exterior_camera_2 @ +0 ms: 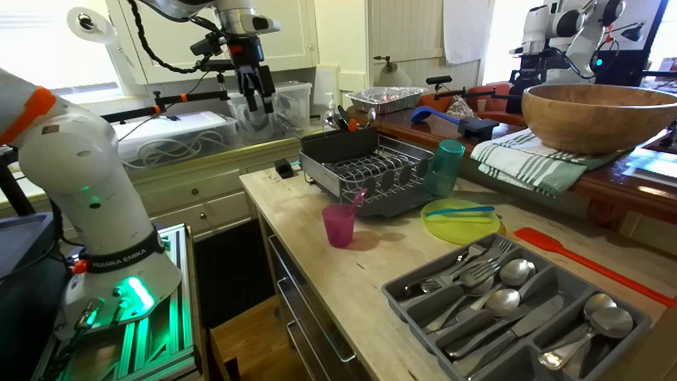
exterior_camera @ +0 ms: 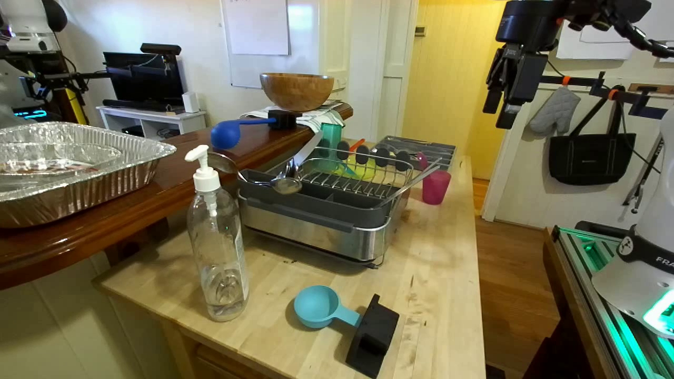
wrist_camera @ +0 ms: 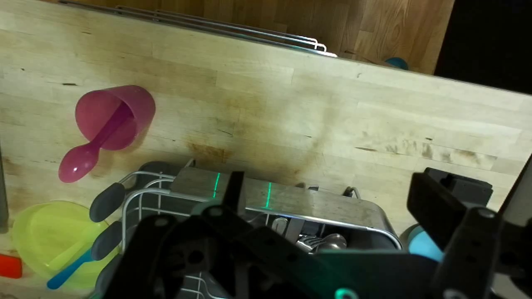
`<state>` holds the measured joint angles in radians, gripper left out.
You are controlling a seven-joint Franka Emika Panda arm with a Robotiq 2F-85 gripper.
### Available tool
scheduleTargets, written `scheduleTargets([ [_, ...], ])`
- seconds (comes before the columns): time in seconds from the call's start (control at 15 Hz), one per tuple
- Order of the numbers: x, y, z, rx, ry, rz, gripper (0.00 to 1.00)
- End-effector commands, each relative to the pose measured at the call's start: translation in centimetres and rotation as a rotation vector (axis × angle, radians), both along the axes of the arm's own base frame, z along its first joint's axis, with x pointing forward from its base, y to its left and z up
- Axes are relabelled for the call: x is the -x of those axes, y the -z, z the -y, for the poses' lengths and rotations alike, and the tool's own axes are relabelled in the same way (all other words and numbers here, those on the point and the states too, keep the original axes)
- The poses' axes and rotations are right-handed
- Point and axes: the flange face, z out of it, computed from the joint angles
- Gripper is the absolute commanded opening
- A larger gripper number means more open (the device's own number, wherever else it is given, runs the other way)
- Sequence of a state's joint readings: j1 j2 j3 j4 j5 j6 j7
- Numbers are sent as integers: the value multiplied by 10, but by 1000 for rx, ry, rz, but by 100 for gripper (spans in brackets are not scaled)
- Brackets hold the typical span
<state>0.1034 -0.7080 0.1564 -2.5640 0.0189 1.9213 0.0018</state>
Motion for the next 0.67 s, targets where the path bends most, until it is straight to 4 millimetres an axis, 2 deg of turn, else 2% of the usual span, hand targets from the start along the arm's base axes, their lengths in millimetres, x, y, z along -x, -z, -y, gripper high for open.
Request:
scheduleTargets([
  [0.0, -5, 4, 6, 13, 45, 4, 100],
  [0.4, -14, 34, 65, -23, 265, 38, 100],
  [0.6, -25, 53, 111, -58, 370, 63, 100],
])
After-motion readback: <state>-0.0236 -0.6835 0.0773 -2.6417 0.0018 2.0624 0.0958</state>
